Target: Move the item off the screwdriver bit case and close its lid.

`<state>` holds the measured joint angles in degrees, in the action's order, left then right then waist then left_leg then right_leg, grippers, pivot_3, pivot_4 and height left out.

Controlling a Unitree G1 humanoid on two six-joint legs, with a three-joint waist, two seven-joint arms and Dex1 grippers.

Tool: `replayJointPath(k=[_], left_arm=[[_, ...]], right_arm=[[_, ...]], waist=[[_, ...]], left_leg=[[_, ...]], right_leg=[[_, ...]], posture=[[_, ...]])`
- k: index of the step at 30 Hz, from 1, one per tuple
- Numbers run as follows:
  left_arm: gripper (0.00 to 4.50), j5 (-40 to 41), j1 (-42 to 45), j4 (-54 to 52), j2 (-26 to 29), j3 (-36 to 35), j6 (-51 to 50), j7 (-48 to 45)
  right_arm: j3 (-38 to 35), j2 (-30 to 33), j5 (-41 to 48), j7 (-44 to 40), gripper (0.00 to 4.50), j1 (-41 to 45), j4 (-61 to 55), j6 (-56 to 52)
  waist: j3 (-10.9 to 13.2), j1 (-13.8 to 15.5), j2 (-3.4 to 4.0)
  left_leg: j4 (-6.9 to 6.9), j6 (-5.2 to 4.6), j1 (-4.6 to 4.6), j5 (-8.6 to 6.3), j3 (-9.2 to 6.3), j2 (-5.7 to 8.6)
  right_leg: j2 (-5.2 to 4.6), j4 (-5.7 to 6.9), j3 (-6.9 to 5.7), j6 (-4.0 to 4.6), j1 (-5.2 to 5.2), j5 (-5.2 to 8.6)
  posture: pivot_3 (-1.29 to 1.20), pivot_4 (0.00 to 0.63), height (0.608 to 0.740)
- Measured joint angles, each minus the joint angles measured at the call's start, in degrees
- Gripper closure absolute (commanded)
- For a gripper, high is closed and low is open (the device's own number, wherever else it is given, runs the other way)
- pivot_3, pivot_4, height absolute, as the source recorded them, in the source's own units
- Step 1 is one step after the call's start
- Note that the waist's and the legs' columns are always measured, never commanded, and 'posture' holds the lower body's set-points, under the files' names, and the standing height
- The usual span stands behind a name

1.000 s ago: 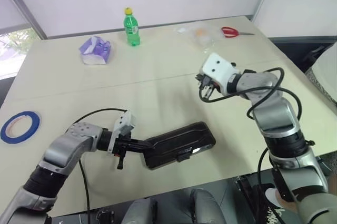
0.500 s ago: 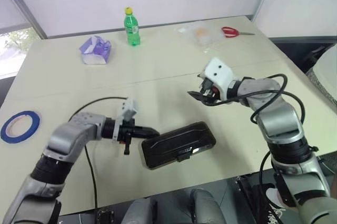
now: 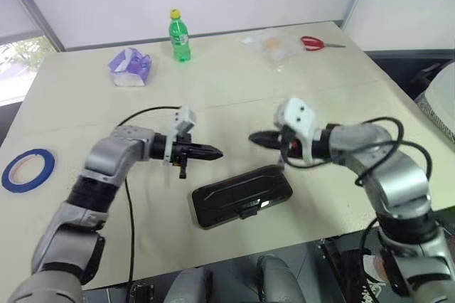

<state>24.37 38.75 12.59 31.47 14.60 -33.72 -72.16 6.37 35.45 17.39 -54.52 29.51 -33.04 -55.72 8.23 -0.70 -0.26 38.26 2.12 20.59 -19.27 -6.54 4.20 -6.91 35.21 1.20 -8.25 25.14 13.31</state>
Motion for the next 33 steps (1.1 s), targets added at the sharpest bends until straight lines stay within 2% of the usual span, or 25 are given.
replayJointPath(k=[4, 10, 20, 33], left_arm=[[4.5, -4.68, 1.56, 7.62, -4.5, 3.26, 5.42, -0.99], [4.5, -8.36, 2.47, 12.25, -8.33, 4.85, 9.41, -1.51], [4.5, -10.24, 2.06, 12.17, -9.83, 4.87, 9.54, -1.5], [4.5, -13.86, -0.42, 10.76, -11.0, 5.57, 12.29, -1.23]], right_arm=[[1.99, 4.22, 5.44, -4.35, 4.4, -5.48, -2.86, -0.37], [8.79, 7.78, 5.19, -5.57, 4.4, -10.7, -1.43, 3.83], [15.46, 8.43, 1.34, -3.18, 4.4, -13.86, 2.38, 8.71], [16.81, 8.41, -1.72, 1.53, 4.4, -16.13, 0.88, 11.13]], waist=[[0.06, 0.03, -0.1], [0.16, -0.12, -0.23], [0.16, 0.08, -0.25], [0.15, 0.13, -0.27]], left_leg=[[0.03, -0.02, -0.01, -0.01, 0.01, 0.0], [0.04, -0.02, -0.02, -0.01, 0.01, -0.02], [0.11, -0.02, -0.01, -0.01, -0.01, 0.0], [0.12, -0.03, -0.16, -0.01, -0.05, -0.01]], right_leg=[[0.0, 0.0, -0.01, 0.0, -0.03, 0.0], [0.0, 0.02, -0.03, 0.0, -0.02, 0.0], [0.0, 0.02, -0.03, -0.01, -0.06, 0.0], [0.0, 0.0, -0.06, -0.01, -0.23, 0.0]], posture=[[0.0, 0.15, 0.74], [0.0, 0.15, 0.74], [0.0, 0.15, 0.74], [0.0, 0.15, 0.74]])
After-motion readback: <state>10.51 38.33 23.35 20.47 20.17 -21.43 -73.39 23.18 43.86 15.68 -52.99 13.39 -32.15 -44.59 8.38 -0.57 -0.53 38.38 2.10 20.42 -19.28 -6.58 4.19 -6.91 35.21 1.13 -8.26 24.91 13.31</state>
